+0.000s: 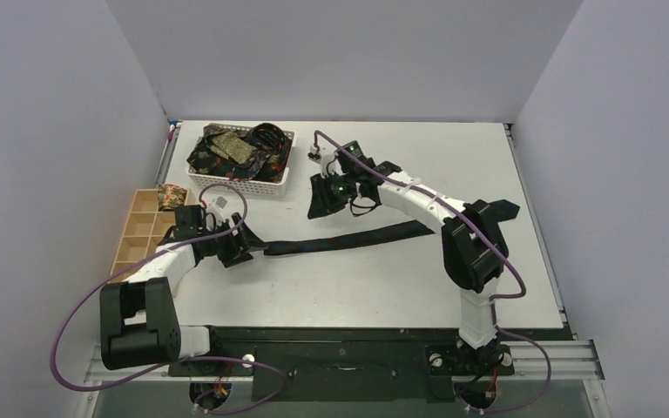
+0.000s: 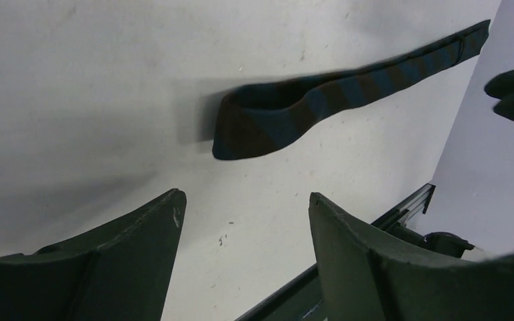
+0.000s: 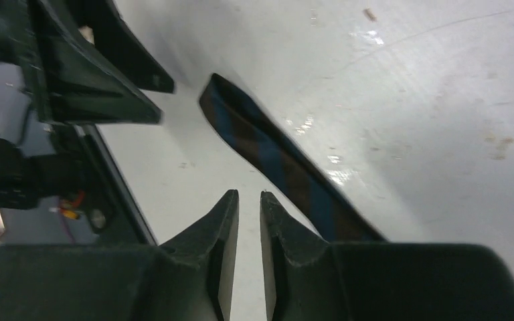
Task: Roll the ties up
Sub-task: Flatten out the tie at the center of the board, then roll the tie at the center of the board.
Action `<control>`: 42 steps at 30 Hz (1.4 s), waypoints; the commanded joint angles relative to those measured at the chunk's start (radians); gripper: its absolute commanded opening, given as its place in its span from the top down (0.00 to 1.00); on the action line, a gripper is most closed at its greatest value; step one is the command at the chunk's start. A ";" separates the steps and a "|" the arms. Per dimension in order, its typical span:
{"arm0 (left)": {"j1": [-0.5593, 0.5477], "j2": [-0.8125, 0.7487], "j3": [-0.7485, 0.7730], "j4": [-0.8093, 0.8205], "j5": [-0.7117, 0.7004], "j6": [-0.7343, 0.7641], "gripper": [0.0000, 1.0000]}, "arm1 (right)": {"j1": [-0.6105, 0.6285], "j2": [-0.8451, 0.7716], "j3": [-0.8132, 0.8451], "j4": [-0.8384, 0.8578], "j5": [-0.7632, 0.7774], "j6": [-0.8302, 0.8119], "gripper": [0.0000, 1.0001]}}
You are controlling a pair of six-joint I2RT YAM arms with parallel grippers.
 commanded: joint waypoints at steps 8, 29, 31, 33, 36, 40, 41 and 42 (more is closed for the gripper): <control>0.002 0.047 -0.079 0.222 0.013 -0.086 0.40 | 0.129 0.111 -0.058 0.277 -0.047 0.435 1.00; -0.069 0.209 -0.060 0.413 0.113 -0.115 0.63 | 0.115 0.267 0.008 0.146 0.099 0.369 1.00; -0.094 0.185 -0.040 0.440 0.129 -0.143 0.70 | 0.118 0.278 0.017 0.123 0.114 0.346 1.00; -0.135 0.157 -0.030 0.480 0.133 -0.187 0.78 | 0.118 0.285 0.023 0.108 0.131 0.331 1.00; -0.203 0.128 -0.011 0.522 0.118 -0.245 0.88 | 0.120 0.297 0.024 0.095 0.158 0.315 1.00; -0.315 0.130 0.017 0.629 0.107 -0.330 0.94 | 0.120 0.310 0.026 0.086 0.172 0.300 1.00; -0.326 0.140 0.026 0.663 0.105 -0.338 0.95 | 0.121 0.312 0.028 0.086 0.172 0.299 1.00; -0.344 0.147 0.033 0.668 0.103 -0.343 0.96 | 0.121 0.312 0.029 0.086 0.172 0.299 1.00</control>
